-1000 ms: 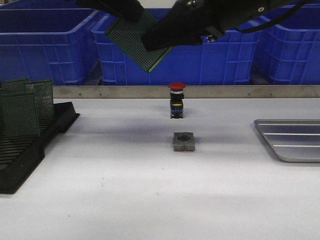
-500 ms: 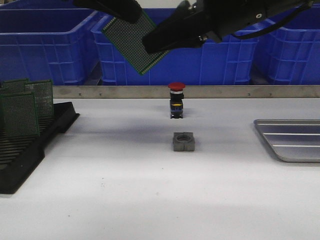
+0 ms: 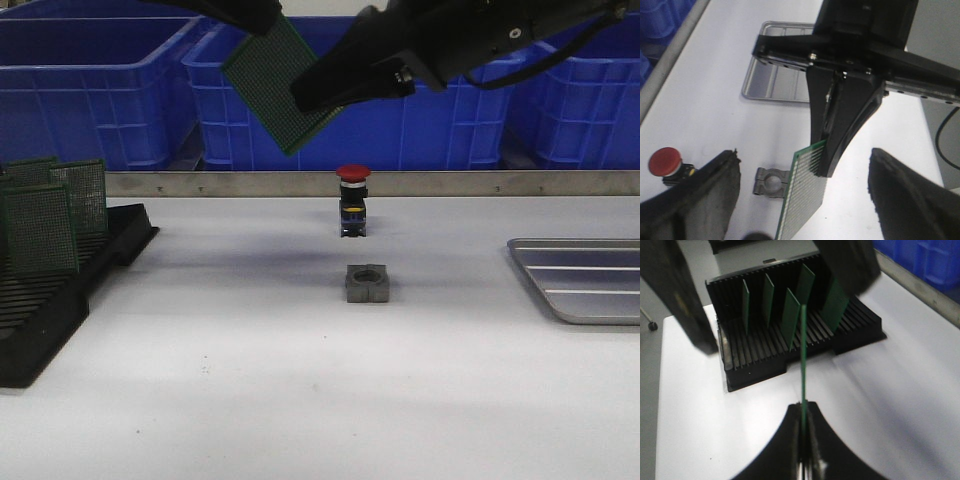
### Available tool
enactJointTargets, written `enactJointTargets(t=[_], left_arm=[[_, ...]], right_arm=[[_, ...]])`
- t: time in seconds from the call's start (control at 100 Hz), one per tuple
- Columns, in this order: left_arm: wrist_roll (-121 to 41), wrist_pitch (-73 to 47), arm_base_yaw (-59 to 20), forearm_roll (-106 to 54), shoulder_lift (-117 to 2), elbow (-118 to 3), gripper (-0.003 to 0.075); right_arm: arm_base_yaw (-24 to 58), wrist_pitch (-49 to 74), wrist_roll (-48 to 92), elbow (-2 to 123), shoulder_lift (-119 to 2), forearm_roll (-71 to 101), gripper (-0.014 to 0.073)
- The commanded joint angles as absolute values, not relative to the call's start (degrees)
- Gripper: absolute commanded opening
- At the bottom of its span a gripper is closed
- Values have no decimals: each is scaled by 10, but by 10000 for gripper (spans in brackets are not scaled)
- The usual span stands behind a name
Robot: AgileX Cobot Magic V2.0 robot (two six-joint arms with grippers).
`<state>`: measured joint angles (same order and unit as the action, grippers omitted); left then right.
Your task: Place circuit board on tray
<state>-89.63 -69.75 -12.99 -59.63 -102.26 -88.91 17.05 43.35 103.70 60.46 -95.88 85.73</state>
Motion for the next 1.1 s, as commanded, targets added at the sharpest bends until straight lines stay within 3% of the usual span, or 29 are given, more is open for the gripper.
enactJointTargets(t=[0.0,0.34,0.66,0.95,1.02,1.09], left_arm=[[-890,-707,-115,-637,-993,-923,512],[-890,-707,-96,-639,-993,-938,512],[-890,-696,-96,-639,-993,-938,512],[-890,-696,-96,-639,-993,-938,512],[-890,-696,-96,-639,-993,-938,512],[-890,-696,-96,-639,-993,-938,512]], right_arm=[[160,418,979,606,-934,873,-121],[38,363,783,579,-934,836,-121],[-110,392,626,579,-968,666,-121],[-130,391,613,579,-1040,655,-114],[-130,391,613,579,-1044,652,-48],[-130,393,615,579,-1044,643,123]])
